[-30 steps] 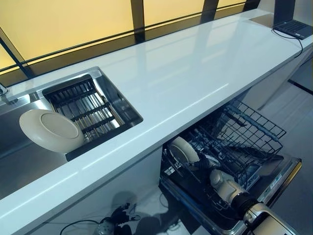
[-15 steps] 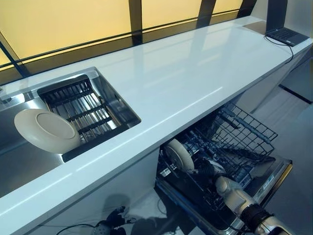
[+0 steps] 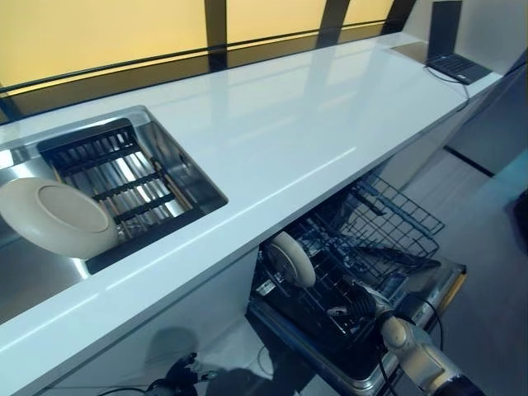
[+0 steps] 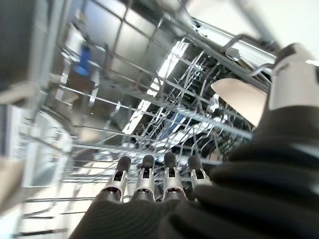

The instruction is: Take plates into dishwasher

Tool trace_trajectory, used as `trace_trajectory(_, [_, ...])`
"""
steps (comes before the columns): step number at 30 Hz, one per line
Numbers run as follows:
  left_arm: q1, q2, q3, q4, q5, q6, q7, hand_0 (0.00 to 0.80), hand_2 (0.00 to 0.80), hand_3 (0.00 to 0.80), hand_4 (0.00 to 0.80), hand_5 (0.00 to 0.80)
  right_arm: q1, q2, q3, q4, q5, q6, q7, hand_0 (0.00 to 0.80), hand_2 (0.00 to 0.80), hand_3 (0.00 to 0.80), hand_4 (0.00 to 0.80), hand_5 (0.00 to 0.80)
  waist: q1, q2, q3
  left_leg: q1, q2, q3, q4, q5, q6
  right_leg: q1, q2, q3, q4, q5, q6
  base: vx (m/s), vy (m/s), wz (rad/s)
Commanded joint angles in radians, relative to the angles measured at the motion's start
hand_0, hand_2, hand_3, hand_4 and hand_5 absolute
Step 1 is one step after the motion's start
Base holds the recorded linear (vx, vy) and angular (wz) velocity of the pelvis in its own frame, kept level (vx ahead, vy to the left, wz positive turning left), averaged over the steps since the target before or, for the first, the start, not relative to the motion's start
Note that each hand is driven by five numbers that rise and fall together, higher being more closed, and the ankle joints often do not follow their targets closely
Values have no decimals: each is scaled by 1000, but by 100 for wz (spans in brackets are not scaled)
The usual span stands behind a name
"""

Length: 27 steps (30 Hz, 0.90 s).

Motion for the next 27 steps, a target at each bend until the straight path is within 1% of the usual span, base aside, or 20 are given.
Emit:
trace_trajectory(1, [8,1,49,25,47,-24,16,0,0,0,0,0,77,-81,-116,-98,206,-76,-24,0,0,0,0,0,-21,2,-43,22,-3,7,-3,-68,32,-62,60,25,83,-30,-42,66,-40,-2])
trace_trajectory(3, [41,8,74,29,55,-32,17,0,0,0,0,0,125,-70,-207,-114,358,-105,-4,0,0,0,0,0,-33,-4,-58,38,2,17,-3,-74,32,-50,62,30,80,-32,-41,86,-23,-10])
trace_trajectory(4, [49,9,78,29,56,-35,18,0,0,0,0,0,134,-66,-228,-116,408,-121,-13,0,0,0,0,0,-35,-6,-60,46,3,20,-3,-77,32,-44,62,31,81,-35,-40,117,-2,-21])
trace_trajectory(5, [71,11,88,34,57,-43,19,0,0,0,0,0,151,-54,-279,-118,477,-147,-3,0,0,0,0,0,-41,-7,-69,58,5,28,-3,-82,32,-35,63,35,79,-37,-41,127,19,-21])
trace_trajectory(8, [112,12,107,47,44,-59,18,0,0,0,0,0,173,-44,-404,-156,651,-205,21,0,0,0,0,0,-52,-5,-93,84,4,48,-3,-95,37,-16,59,41,75,-39,-40,163,66,-11])
trace_trajectory(11, [146,7,120,67,34,-80,13,0,0,0,0,0,171,-51,-509,-211,780,-267,26,0,0,0,0,0,-58,-2,-114,121,-10,66,-3,-121,49,5,44,44,75,-44,-34,190,131,-18])
trace_trajectory(13, [161,5,119,84,27,-90,10,0,0,0,0,0,157,-66,-563,-252,872,-291,35,0,0,0,0,0,-58,1,-130,139,-22,76,-3,-130,60,12,30,50,81,-43,-29,227,183,-5])
trace_trajectory(14, [169,6,119,97,23,-97,6,0,0,0,0,0,149,-72,-583,-272,913,-323,38,0,0,0,0,0,-58,0,-135,149,-28,79,7,-141,66,22,19,55,88,-47,-25,244,193,-3])
trace_trajectory(17, [181,10,121,123,11,-101,-2,0,0,0,0,0,121,-89,-617,-324,935,-363,58,0,0,0,0,0,-48,-3,-156,151,-45,83,47,-165,87,37,-13,72,116,-48,-8,221,180,-4])
trace_trajectory(18, [182,11,121,125,10,-101,-2,0,0,0,0,0,119,-90,-618,-326,938,-364,60,0,0,0,0,0,-48,-3,-158,149,-46,84,50,-167,88,37,-15,74,118,-49,-7,235,217,-7])
trace_trajectory(19, [185,15,122,133,4,-97,-4,0,0,0,0,0,98,-108,-623,-350,932,-375,69,0,0,0,0,0,-42,-7,-165,152,-57,79,66,-183,103,46,-36,82,146,-44,6,202,205,-6])
trace_trajectory(21, [183,21,122,135,-4,-91,-5,0,0,0,0,0,53,-137,-613,-369,934,-380,72,0,0,0,0,0,-32,-13,-175,153,-75,74,73,-196,121,38,-67,94,201,3,19,199,271,-2])
trace_trajectory(22, [179,24,118,136,-8,-86,-4,0,0,0,0,0,18,-153,-593,-376,928,-377,68,0,0,0,0,0,-27,-15,-180,148,-84,72,71,-196,132,20,-84,104,246,47,23,112,262,-1])
trace_trajectory(23, [176,26,111,137,-11,-82,-2,0,0,0,0,0,-7,-165,-579,-383,925,-372,63,0,0,0,0,0,-24,-15,-182,151,-92,65,67,-198,139,9,-97,113,287,74,26,76,274,-11])
trace_trajectory(24, [169,29,103,137,-13,-76,-5,0,0,0,0,0,-39,-180,-562,-392,925,-365,59,0,0,0,0,0,-19,-12,-184,150,-103,54,59,-197,150,-12,-112,131,347,112,29,77,314,-15])
trace_trajectory(26, [159,33,75,130,-4,-72,-21,0,0,0,0,0,-113,-217,-510,-409,909,-345,43,0,0,0,0,0,-2,10,-192,151,-120,20,33,-191,174,-86,-141,177,549,208,32,92,364,4])
trace_trajectory(27, [158,34,67,128,-6,-71,-23,0,0,0,0,0,-134,-226,-493,-411,903,-337,34,0,0,0,0,0,3,20,-192,154,-120,12,27,-189,178,-108,-144,185,613,224,34,117,373,53])
